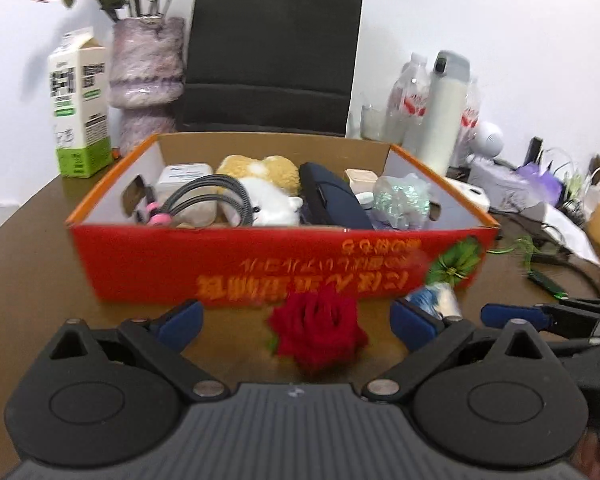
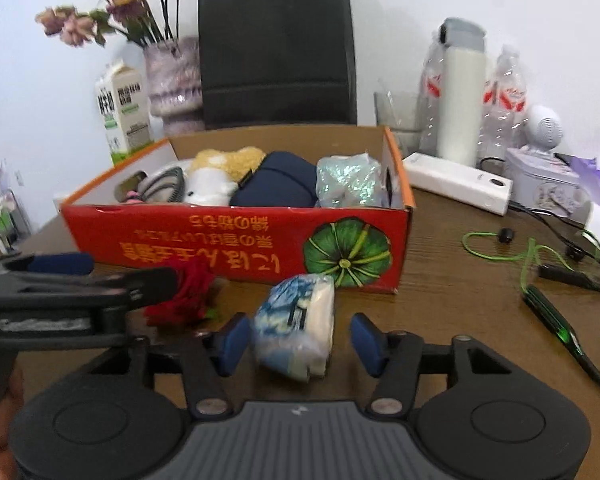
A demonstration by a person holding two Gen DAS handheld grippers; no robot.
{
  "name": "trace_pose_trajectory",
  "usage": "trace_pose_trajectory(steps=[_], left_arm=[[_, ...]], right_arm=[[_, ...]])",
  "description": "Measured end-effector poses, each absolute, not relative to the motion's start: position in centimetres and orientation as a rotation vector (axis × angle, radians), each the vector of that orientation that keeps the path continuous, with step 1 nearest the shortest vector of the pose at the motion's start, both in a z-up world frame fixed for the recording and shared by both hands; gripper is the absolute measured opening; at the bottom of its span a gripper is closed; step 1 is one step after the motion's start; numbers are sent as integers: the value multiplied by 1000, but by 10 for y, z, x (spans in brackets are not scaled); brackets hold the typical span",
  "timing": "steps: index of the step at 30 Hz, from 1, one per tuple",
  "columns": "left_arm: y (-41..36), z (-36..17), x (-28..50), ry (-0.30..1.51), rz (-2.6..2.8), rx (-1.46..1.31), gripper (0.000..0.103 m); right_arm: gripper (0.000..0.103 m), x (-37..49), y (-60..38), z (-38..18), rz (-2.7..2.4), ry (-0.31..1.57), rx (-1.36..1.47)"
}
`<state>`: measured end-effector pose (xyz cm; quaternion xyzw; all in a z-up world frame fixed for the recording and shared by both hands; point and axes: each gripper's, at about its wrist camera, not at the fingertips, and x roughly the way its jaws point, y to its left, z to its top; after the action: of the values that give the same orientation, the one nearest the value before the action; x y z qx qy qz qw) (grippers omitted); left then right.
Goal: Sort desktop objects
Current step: 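Grasp the red rose with left tool while right tool grasps the blue-white wrapped packet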
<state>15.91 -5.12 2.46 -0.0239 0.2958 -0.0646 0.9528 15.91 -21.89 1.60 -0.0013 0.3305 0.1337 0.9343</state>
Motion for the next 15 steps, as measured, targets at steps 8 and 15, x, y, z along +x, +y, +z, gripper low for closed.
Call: trace_pose_trajectory(steps=[8, 15], left_arm=[[-54, 6, 176, 668, -138, -80, 54], [-39, 23, 121, 628, -120, -141, 50]], right_arm=[[13, 171, -210, 5, 274, 698, 1], [12, 120, -220, 30, 291, 619, 25]])
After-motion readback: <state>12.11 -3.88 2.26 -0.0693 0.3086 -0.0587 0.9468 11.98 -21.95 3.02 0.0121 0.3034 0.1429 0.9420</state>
